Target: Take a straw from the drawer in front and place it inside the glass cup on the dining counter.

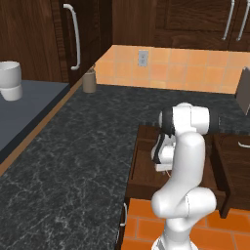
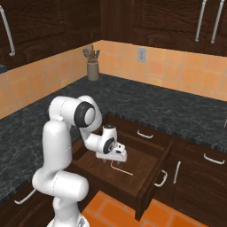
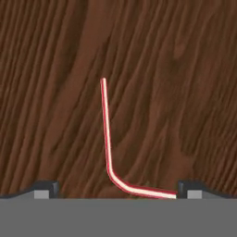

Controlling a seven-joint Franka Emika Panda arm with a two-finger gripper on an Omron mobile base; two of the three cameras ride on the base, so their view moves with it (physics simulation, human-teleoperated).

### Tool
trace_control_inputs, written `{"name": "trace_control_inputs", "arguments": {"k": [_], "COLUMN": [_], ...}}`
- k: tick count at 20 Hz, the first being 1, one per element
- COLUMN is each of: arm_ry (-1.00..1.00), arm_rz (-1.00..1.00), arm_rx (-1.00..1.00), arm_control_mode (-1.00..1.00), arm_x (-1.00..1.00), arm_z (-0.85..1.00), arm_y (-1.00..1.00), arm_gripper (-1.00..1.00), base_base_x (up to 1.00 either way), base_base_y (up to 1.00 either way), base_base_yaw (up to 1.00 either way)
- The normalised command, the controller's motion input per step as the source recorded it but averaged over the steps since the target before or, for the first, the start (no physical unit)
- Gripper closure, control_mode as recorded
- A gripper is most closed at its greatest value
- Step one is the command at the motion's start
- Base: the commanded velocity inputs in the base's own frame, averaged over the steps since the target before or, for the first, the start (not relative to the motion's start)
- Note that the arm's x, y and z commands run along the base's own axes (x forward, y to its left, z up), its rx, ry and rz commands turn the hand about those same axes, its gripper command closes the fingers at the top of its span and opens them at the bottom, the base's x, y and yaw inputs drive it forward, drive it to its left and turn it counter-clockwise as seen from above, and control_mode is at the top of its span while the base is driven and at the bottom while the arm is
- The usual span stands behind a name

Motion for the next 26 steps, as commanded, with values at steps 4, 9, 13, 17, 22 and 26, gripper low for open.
{"name": "trace_control_inputs", "arguments": {"k": [4,9,13,17,22,26], "arm_ry": [-0.06,0.0,0.0,0.0,0.0,0.01], "arm_rz": [0.1,0.07,0.06,0.05,0.02,0.0], "arm_rx": [0.03,0.0,0.0,0.0,0.0,0.0], "arm_control_mode": [-1.0,-1.0,-1.0,-1.0,-1.0,-1.0], "arm_x": [0.3,0.29,0.07,0.0,0.0,0.0], "arm_z": [-0.24,-0.33,-0.38,-0.33,-0.31,-0.11], "arm_y": [0.03,0.02,0.02,0.0,0.0,-0.06], "arm_gripper": [-1.0,-1.0,1.0,1.0,1.0,1.0], "base_base_x": [0.0,0.0,0.0,0.0,0.0,0.0], "base_base_y": [0.0,0.0,0.0,0.0,0.0,0.0], "base_base_yaw": [0.0,0.0,0.0,0.0,0.0,0.0]}}
